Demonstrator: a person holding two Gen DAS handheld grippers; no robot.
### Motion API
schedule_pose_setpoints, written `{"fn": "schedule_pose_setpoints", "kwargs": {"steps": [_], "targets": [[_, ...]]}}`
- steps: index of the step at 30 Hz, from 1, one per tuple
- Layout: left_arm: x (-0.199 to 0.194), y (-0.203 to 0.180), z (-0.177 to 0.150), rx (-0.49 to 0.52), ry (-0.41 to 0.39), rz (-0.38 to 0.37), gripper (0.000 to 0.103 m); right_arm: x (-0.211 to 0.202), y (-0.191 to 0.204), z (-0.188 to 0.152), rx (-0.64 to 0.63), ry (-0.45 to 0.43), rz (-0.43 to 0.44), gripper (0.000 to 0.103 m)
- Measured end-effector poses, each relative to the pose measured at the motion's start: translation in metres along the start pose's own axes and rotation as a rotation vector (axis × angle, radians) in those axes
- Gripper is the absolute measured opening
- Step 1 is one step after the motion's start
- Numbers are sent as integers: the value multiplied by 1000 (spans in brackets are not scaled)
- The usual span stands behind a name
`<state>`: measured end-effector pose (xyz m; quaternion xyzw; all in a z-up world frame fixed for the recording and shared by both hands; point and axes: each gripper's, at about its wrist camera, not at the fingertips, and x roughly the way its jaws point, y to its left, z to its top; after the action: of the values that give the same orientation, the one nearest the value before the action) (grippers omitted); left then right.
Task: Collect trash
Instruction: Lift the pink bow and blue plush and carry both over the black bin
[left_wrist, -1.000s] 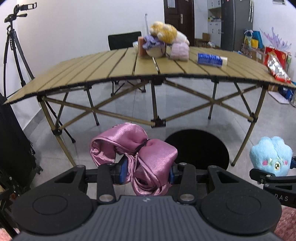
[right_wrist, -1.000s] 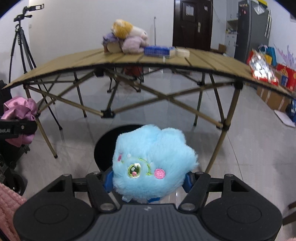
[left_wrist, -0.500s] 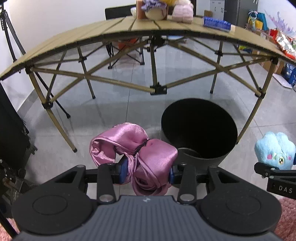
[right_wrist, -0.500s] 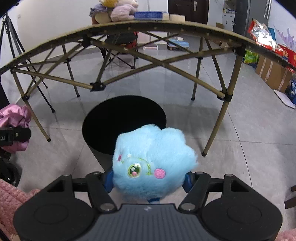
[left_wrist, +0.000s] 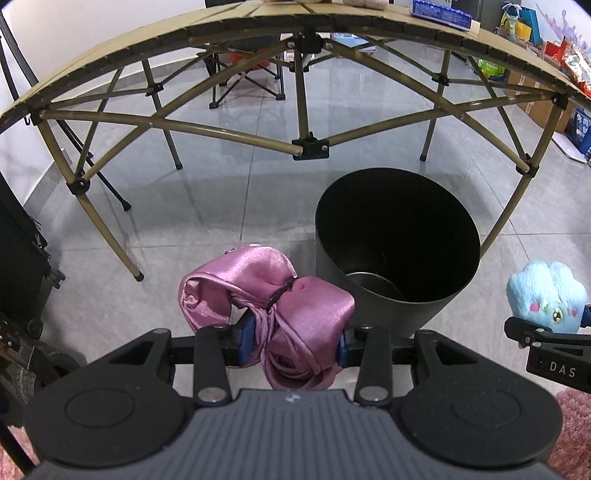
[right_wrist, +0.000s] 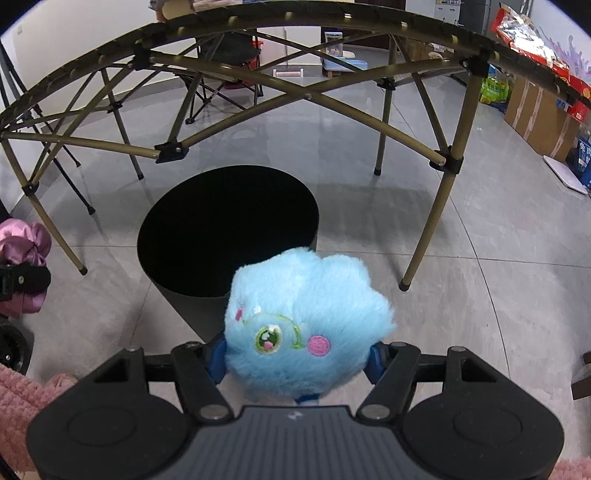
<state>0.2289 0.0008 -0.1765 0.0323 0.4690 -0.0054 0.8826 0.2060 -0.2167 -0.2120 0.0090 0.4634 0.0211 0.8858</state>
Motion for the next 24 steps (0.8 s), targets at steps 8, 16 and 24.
{"fn": "schedule_pose_setpoints", "kwargs": {"steps": [8,16,24], "targets": [[13,-6,8,-9,47,1,41,9,-8,7,31,11,-16,67],[22,-14,24,-32,77,-18,41,16,-20,15,58,5,-33,67],[28,-31,42,-39,81,-39,41,21,-36,21,87,-1,-59,67]]}}
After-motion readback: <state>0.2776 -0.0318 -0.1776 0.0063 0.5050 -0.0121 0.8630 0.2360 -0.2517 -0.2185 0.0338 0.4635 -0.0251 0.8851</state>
